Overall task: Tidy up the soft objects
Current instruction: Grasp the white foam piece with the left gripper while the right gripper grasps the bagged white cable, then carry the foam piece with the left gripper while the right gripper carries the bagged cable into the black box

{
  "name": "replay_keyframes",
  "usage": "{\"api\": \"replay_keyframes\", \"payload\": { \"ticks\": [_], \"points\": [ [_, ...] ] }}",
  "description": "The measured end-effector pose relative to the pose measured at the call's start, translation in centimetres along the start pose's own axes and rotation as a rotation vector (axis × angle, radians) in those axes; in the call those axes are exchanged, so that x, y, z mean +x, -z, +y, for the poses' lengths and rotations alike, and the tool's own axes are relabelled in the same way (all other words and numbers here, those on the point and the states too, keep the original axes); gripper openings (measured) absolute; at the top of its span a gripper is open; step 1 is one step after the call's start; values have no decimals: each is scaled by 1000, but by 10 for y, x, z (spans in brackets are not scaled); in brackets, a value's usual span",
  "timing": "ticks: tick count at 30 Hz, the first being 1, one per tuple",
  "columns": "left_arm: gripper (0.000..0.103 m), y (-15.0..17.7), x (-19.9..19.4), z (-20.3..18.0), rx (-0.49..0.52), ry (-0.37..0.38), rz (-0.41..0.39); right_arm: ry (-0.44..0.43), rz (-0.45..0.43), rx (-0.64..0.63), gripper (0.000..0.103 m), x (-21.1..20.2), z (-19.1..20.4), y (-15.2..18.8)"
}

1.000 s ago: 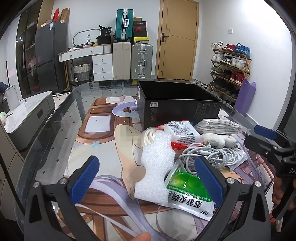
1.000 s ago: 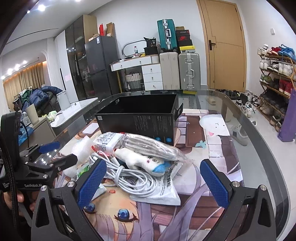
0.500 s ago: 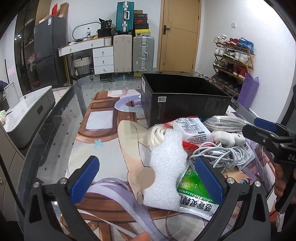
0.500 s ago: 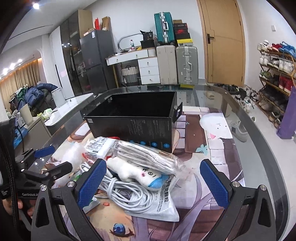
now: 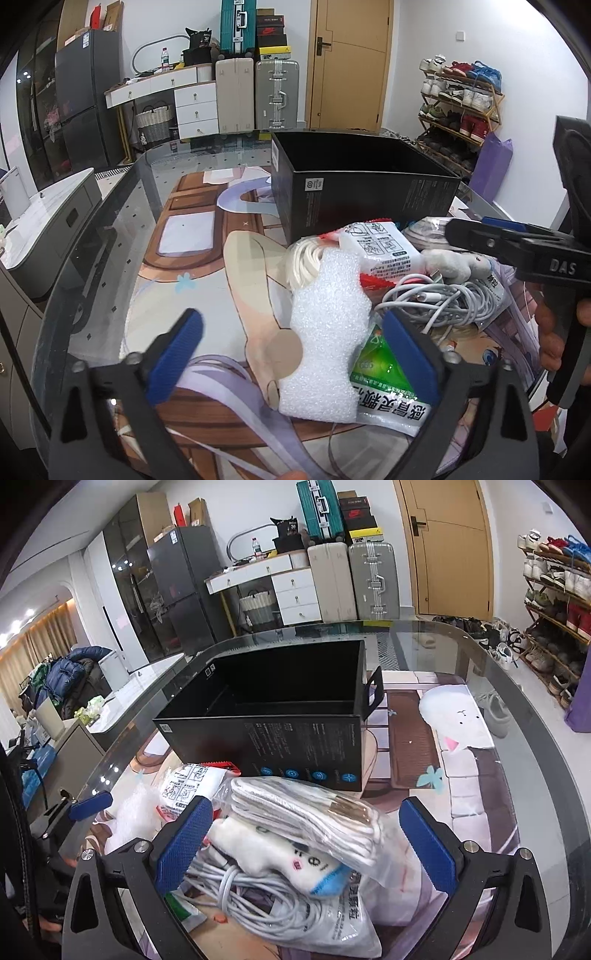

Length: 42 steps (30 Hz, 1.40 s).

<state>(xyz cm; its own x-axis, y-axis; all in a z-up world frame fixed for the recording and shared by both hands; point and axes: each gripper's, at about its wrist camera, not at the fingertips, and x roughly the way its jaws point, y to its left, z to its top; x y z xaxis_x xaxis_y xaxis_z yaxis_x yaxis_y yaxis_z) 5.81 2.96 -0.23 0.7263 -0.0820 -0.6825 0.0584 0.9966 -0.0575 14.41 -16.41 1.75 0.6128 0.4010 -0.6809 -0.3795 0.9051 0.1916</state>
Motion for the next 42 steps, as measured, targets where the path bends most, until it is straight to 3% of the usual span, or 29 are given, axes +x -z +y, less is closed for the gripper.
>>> {"api": "replay_keyframes", "payload": {
  "ticks": [5,11,21,25,29,31,32,34,39,42],
  "points": [
    [58,0,5,0,4,59,26,11,36,-5,103,12,3,-3],
    [37,1,2,0,0,89,15,29,63,-35,103,24,9,-6],
    [36,3,-1,0,-1,106,9,50,84,11,103,36,-3,-10],
    [36,4,-3,1,-8,106,3,51,62,-1,94,31,2,-7],
    [36,4,-6,2,-14,96,-4,36,34,-3,83,24,2,-4],
    [36,4,-9,4,-22,96,-14,7,7,11,69,17,-3,-3],
    [36,4,-10,6,-27,96,-18,2,-2,12,68,14,-3,-3],
    [36,4,-13,7,-36,100,-23,-8,-25,8,50,5,-4,-3],
    [36,2,-19,7,-40,88,-37,-18,-43,11,42,-8,-9,-2],
    [36,1,-23,7,-42,85,-44,-30,-71,17,32,-19,-15,1]
  ]
}}
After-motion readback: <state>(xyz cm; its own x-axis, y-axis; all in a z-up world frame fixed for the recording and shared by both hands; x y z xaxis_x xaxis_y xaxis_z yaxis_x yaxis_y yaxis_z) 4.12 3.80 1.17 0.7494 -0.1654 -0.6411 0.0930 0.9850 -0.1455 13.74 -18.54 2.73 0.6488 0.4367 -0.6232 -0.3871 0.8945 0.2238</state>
